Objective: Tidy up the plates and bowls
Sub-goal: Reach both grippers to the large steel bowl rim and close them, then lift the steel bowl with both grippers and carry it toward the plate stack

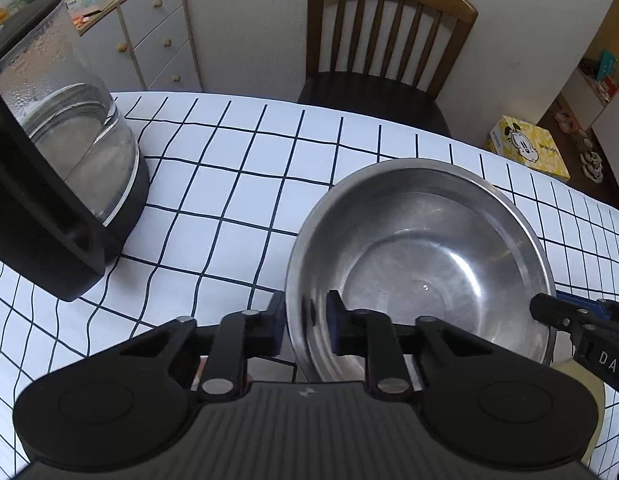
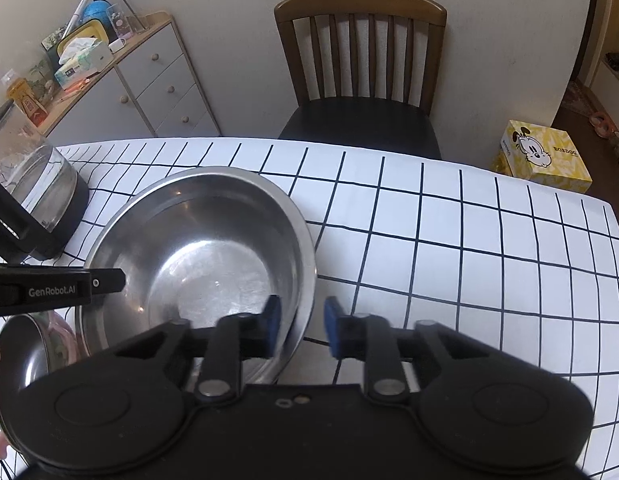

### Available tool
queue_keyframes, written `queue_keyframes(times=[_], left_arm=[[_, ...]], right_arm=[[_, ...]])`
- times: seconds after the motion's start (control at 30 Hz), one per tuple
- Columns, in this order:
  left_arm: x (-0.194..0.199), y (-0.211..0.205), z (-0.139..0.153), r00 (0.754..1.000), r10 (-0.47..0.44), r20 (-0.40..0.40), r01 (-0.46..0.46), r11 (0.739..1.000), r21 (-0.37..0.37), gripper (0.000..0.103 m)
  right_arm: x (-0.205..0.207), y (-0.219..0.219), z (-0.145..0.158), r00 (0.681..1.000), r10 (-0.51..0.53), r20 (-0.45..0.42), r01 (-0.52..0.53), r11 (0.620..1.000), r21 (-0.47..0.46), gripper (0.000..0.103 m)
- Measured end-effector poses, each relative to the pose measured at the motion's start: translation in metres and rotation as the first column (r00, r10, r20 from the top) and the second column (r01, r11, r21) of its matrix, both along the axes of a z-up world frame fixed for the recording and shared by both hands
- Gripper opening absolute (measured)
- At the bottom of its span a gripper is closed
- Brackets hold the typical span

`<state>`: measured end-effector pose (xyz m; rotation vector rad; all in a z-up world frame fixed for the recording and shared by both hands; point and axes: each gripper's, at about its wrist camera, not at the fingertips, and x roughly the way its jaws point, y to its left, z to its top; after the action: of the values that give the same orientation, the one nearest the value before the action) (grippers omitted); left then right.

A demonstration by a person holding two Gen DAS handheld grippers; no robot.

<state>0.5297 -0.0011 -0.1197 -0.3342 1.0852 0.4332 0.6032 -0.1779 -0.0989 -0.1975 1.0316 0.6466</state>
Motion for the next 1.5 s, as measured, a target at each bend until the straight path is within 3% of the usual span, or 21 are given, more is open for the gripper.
queue_keyframes(times=[0.17,0.37,0.7,1.17,1.5], left_arm=[[-0.003,-0.002,0.014,0.999,0.008,0.04,-0.009,1.0,0.018,0.017],[-0.009,-0.009,0.047,0.995,0.005,0.1,-0.009,0.999,0.038,0.017],[-0.046,-0.042,0.089,0.993,-0.048,0.106,0.041,0.997,0.065,0.017],[-0.15,-0.098,0.131,0.982,-0.154,0.108,0.146,0.986,0.076,0.017],[-0.237,-0.145,0.139,0.952,-0.289,0.101,0.285,0.957,0.05,0.017]], right_arm=[[-0.002,0.0,0.005,0.999,-0.021,0.024,0.021,1.0,0.004,0.013],[-0.003,-0.005,0.032,0.996,-0.035,0.083,0.031,0.998,0.045,0.013],[-0.027,-0.031,0.073,0.994,-0.043,0.101,0.037,0.998,0.055,0.013],[-0.126,-0.087,0.119,0.992,-0.063,0.113,0.057,0.997,0.058,0.013],[-0.218,-0.135,0.135,0.985,-0.127,0.114,0.119,0.991,0.068,0.013]])
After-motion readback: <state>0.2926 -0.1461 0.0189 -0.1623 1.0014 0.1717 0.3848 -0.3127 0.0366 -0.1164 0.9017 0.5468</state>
